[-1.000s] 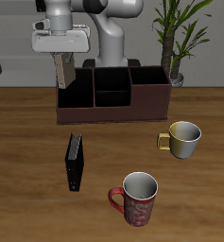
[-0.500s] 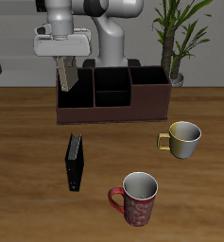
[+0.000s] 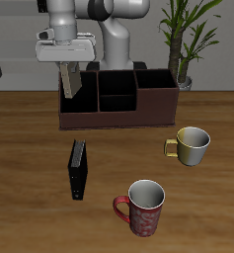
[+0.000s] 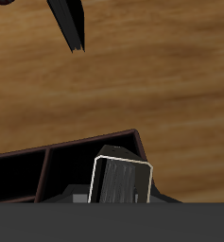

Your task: Place the yellow book into the back desk caddy's left compartment and place the black book into the back desk caddy's right compartment

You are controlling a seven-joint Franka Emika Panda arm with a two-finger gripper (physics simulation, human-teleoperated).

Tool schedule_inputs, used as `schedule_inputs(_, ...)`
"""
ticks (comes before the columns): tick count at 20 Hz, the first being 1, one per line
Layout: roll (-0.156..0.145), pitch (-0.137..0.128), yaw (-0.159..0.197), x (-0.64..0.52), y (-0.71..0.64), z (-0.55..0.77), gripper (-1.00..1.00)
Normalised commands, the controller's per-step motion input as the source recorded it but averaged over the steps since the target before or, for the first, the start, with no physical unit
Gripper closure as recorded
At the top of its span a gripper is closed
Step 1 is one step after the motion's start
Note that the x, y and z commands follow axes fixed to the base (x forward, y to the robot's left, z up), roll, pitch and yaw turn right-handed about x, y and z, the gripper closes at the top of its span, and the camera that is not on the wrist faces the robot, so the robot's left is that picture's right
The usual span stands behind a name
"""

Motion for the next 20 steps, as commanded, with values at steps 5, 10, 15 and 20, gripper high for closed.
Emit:
schedule_inputs(5,0.011,0.043,-0.046,-0.02,0.07,-0.24,1.00)
schedule_inputs(10,0.016,0.018,-0.001,-0.02,0.10,-0.14,1.00)
schedule_inputs(15,0.005,0.039,-0.014,0.00,0.04,-0.22,1.00)
schedule_inputs(20,0.005,0.033,-0.006,0.01,0.04,-0.18,1.00)
